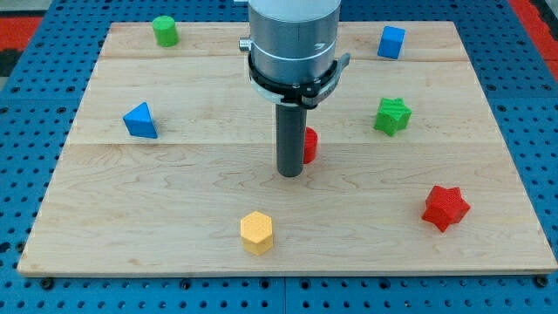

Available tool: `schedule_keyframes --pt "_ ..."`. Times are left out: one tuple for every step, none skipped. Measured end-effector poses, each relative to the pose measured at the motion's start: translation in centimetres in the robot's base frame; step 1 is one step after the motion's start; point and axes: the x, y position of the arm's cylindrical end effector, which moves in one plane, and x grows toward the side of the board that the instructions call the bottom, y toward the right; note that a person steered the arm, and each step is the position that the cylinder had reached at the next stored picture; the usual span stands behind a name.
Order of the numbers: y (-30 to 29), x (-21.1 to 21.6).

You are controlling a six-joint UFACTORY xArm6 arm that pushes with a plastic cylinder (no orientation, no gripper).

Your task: Move the red circle to the top left of the green star

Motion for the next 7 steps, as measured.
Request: schedule_keyframes --pt "0.0 1.1" --pt "0.2 -0.6" --pt "0.1 -1.6" --pt "0.1 -1.4" --pt "0.9 0.8" --pt "4.3 -0.3" --pt "6.1 -1.6"
